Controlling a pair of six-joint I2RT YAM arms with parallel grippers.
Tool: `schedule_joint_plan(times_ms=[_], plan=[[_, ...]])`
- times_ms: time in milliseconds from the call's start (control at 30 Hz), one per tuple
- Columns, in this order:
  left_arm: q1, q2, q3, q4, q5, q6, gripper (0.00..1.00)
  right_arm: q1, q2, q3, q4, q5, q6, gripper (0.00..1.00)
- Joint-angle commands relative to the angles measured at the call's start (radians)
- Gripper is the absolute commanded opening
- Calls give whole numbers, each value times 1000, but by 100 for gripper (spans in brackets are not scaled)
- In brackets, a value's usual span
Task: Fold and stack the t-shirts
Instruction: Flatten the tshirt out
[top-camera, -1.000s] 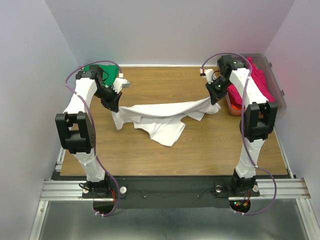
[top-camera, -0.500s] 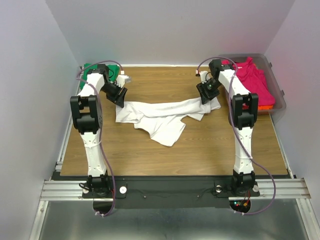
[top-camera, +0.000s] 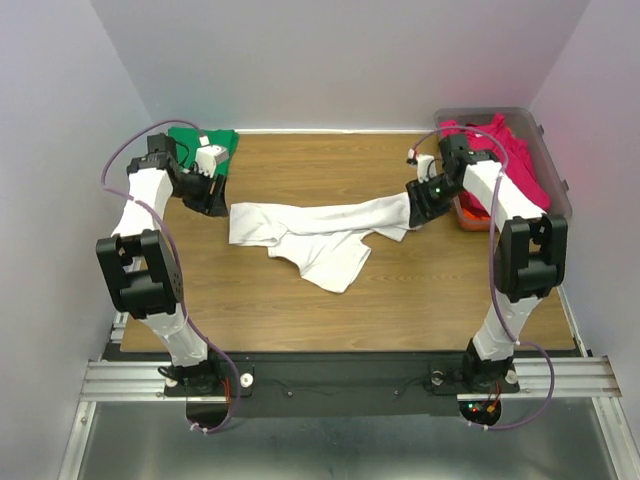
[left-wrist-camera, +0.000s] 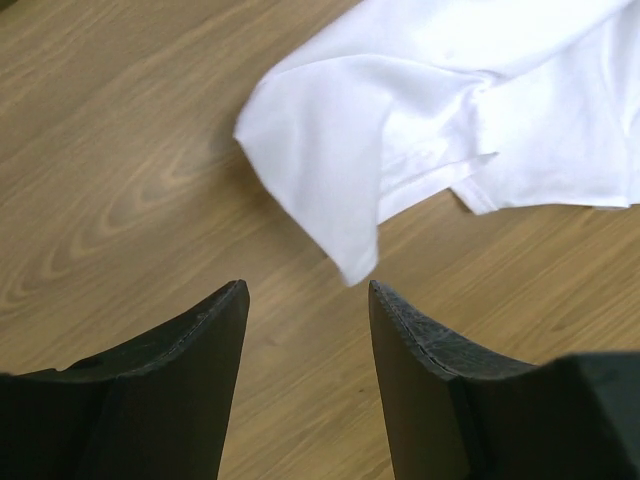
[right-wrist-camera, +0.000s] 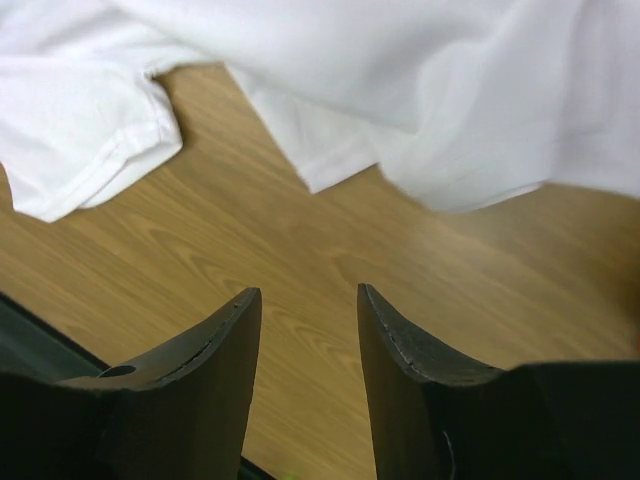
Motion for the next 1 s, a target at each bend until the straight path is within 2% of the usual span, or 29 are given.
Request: schedule_joint_plan(times_ms=[0, 233, 600, 833, 967], plan=[[-7, -52, -121, 45, 90, -59, 62, 12, -42, -163, 153, -95, 88, 47], [-7, -66, -230, 104, 144, -122, 62, 109, -51, -282, 319, 95, 22, 43], [-5, -77, -267, 109, 146, -122, 62, 213, -14, -265, 417, 261, -53, 47], [-4, -74, -249, 95, 136, -111, 63, 230, 55, -239, 419, 281, -101, 49], [-4, -87, -237, 82, 110, -81, 63, 236, 104, -253, 422, 286, -113, 46]])
